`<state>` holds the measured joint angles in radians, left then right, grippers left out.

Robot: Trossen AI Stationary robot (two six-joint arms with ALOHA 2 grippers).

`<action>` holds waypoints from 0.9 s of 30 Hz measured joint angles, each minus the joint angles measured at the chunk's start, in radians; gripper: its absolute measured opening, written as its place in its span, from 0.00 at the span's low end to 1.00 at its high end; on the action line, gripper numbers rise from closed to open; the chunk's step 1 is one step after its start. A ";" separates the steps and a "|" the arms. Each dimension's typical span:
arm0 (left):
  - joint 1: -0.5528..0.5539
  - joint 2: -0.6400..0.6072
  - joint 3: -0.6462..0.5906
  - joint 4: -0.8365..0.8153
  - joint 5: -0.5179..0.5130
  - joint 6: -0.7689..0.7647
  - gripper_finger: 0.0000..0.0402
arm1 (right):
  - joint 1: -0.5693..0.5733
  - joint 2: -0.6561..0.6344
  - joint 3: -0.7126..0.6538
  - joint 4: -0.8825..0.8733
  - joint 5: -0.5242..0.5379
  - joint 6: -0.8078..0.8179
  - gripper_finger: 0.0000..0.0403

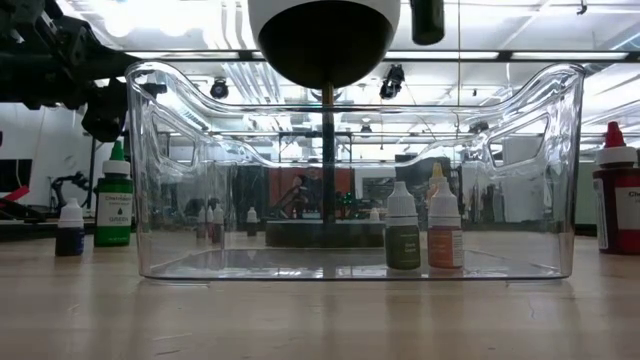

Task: Pick & Place food coloring
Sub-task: Put the top small green food coloring bottle into the transparent bin

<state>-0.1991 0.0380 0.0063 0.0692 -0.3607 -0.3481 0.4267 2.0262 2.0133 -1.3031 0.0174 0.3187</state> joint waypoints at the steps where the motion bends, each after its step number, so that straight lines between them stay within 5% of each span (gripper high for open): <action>1: 0.000 0.000 0.000 0.000 0.000 0.000 0.40 | -0.002 0.014 0.012 -0.001 0.000 -0.005 0.16; 27: 0.000 0.000 0.000 0.000 0.000 0.000 0.40 | -0.038 0.248 0.100 0.072 0.008 -0.095 0.16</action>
<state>-0.1992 0.0383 0.0063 0.0689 -0.3606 -0.3478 0.3885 2.2740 2.1132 -1.2309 0.0256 0.2241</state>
